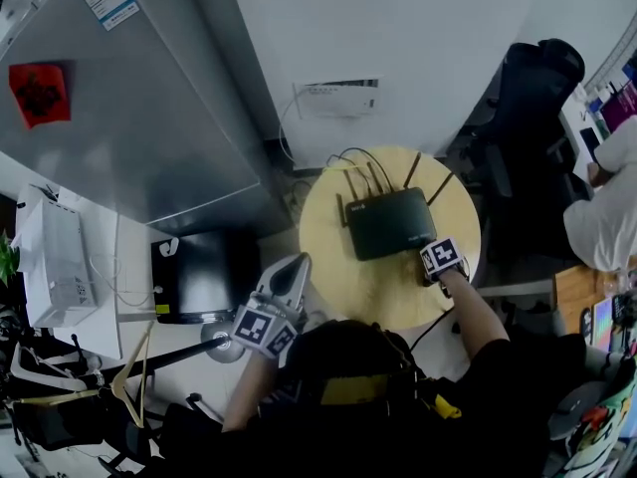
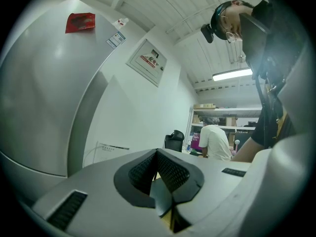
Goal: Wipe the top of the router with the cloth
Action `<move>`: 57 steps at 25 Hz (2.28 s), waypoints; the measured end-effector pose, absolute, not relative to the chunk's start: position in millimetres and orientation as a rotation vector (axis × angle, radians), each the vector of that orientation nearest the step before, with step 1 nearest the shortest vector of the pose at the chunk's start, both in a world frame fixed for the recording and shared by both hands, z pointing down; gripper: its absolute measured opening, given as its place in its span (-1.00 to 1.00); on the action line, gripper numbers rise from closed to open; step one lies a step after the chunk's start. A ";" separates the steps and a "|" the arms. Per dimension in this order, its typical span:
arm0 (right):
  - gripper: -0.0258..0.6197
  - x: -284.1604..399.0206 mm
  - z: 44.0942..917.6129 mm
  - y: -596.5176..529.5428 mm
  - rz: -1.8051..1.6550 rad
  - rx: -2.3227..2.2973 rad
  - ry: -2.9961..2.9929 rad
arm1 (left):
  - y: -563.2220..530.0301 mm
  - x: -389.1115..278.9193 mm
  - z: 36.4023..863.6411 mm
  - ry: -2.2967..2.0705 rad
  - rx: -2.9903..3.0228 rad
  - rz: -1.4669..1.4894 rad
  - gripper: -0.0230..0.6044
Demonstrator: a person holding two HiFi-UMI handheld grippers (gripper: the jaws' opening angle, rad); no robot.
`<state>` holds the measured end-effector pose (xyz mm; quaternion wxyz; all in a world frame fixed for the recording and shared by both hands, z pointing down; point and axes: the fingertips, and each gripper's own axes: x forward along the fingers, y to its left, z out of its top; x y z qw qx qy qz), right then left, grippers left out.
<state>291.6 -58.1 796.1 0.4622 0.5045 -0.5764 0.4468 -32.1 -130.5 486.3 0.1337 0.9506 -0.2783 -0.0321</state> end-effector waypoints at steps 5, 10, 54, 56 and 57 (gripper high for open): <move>-0.73 263.6 796.4 -58.9 1.134 1.211 -1.465 | -133.1 -37.4 486.2 -0.815 2.751 -0.114 -0.95; -0.73 240.2 796.4 -62.2 1.094 1.181 -1.475 | -135.1 -39.1 484.9 -0.794 2.766 -0.112 -0.95; -0.73 91.3 787.5 -79.8 1.084 0.976 -1.619 | -134.5 -28.5 472.8 -0.788 2.799 -0.152 -0.95; -0.73 86.7 788.4 -78.9 1.086 0.957 -1.632 | -130.8 -30.4 473.3 -0.791 2.794 -0.148 -0.95; -0.73 85.3 788.1 -78.3 1.087 0.949 -1.631 | -129.4 -31.5 473.3 -0.793 2.792 -0.147 -0.95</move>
